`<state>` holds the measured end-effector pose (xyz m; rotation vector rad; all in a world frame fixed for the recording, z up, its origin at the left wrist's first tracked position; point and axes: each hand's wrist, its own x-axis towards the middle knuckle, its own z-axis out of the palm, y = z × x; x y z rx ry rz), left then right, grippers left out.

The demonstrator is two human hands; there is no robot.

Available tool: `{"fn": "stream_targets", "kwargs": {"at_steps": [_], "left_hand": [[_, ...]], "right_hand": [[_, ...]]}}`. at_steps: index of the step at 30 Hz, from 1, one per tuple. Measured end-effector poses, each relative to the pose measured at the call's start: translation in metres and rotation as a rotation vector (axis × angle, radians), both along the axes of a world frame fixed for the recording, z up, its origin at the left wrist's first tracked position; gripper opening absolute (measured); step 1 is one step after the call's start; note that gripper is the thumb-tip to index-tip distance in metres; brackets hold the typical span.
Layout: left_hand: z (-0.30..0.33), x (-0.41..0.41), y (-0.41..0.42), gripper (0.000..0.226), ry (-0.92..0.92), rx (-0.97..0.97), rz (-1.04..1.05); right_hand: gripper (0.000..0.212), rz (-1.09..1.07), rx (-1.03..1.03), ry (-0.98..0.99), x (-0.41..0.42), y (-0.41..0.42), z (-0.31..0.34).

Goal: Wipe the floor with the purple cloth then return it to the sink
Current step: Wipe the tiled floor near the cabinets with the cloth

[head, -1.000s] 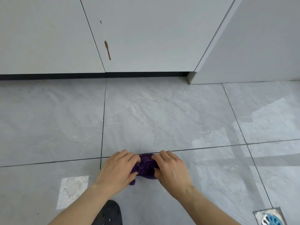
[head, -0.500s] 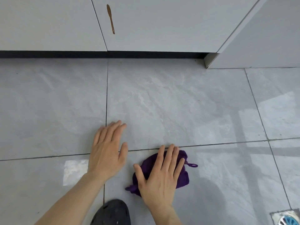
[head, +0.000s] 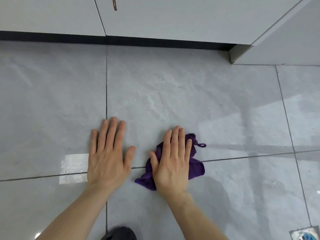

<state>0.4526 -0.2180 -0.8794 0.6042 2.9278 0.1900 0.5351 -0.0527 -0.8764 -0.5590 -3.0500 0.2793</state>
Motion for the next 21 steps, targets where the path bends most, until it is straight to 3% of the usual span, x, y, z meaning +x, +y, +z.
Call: {"fn": "stream_targets", "kwargs": {"at_steps": [5,8,21], "left_hand": [[-0.001,0.0,-0.002,0.072,0.013,0.006,-0.003],[-0.001,-0.001,-0.002,0.072,0.009,0.012,-0.008],[0.004,-0.001,-0.001,0.071,0.004,0.008,-0.011]], "right_hand": [[0.071,-0.021,0.022,0.011,-0.096,0.028,0.004],[0.071,-0.014,0.027,0.0,-0.113,0.034,0.005],[0.065,0.116,-0.011,-0.02,0.011,0.02,0.004]]}}
